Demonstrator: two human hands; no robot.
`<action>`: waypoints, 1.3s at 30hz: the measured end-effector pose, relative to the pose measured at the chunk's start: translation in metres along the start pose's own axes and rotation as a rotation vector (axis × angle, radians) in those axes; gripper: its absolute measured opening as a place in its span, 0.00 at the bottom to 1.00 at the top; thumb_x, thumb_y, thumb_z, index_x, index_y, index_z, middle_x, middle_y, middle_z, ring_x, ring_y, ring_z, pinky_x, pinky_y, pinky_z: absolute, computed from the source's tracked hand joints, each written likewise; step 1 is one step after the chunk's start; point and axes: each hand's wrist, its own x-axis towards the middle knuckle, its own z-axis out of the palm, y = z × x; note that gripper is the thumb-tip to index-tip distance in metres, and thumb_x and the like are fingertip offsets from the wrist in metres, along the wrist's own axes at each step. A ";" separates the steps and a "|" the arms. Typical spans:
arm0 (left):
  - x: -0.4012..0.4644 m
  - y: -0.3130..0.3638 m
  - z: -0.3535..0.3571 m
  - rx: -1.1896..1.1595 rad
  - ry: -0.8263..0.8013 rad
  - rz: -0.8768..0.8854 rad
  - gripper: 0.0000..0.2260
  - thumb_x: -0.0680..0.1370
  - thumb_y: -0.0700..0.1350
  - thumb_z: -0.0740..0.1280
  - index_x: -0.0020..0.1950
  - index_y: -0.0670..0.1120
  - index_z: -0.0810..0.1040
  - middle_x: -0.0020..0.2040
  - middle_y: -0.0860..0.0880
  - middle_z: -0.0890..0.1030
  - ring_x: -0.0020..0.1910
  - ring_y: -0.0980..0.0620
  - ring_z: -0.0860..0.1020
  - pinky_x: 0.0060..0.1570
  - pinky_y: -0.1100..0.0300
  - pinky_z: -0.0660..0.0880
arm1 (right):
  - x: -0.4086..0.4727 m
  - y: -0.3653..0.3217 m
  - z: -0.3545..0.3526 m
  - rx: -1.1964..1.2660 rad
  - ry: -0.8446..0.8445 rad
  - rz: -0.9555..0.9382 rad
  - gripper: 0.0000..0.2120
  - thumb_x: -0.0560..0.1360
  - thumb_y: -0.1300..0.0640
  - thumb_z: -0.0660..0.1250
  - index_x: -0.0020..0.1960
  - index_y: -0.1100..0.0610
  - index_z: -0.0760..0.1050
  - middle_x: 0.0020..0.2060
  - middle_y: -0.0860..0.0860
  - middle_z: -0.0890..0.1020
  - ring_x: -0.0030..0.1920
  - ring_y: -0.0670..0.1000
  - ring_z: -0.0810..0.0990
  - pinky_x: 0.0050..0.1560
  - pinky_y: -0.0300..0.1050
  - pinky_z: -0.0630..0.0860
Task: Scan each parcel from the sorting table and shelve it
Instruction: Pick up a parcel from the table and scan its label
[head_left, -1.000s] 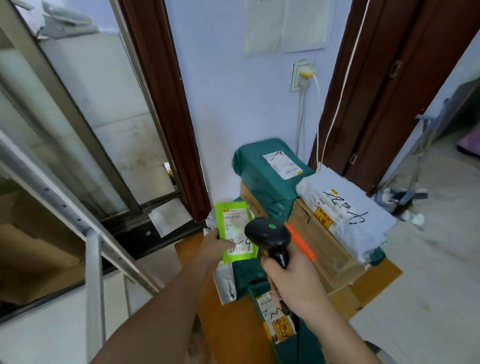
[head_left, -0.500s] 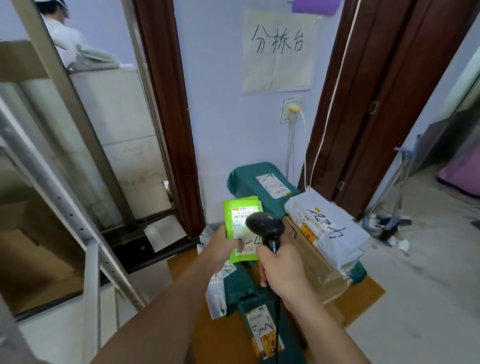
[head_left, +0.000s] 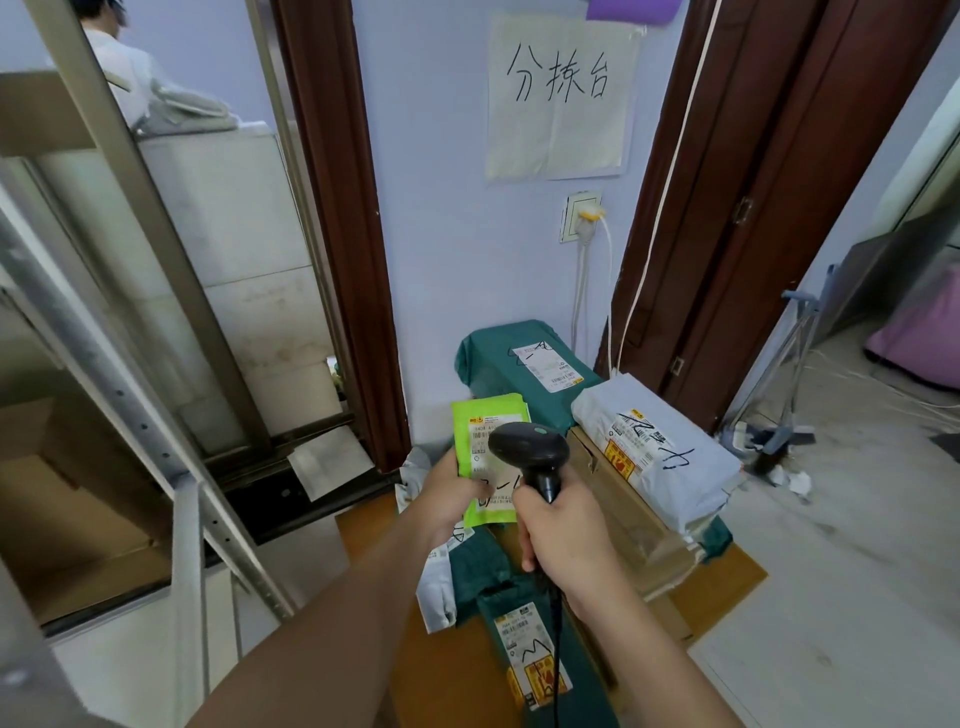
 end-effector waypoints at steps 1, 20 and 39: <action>0.000 0.000 0.000 0.002 -0.001 -0.006 0.29 0.71 0.23 0.68 0.66 0.49 0.80 0.55 0.46 0.87 0.52 0.48 0.84 0.39 0.61 0.79 | -0.001 0.000 0.001 -0.008 -0.006 0.006 0.02 0.77 0.61 0.64 0.47 0.59 0.71 0.28 0.57 0.74 0.22 0.51 0.72 0.27 0.44 0.73; -0.037 -0.002 -0.011 -0.045 0.060 -0.114 0.25 0.70 0.27 0.65 0.64 0.44 0.79 0.51 0.47 0.86 0.53 0.46 0.81 0.51 0.52 0.78 | -0.041 0.002 -0.001 -0.107 -0.034 0.001 0.02 0.78 0.61 0.64 0.48 0.55 0.72 0.28 0.56 0.75 0.23 0.51 0.73 0.28 0.44 0.75; -0.313 -0.039 -0.025 -0.386 0.643 -0.054 0.16 0.76 0.37 0.65 0.64 0.43 0.79 0.48 0.39 0.87 0.46 0.38 0.86 0.45 0.46 0.82 | -0.191 0.009 -0.021 -0.291 -0.707 -0.276 0.08 0.78 0.55 0.67 0.41 0.50 0.73 0.23 0.48 0.75 0.25 0.47 0.74 0.37 0.53 0.75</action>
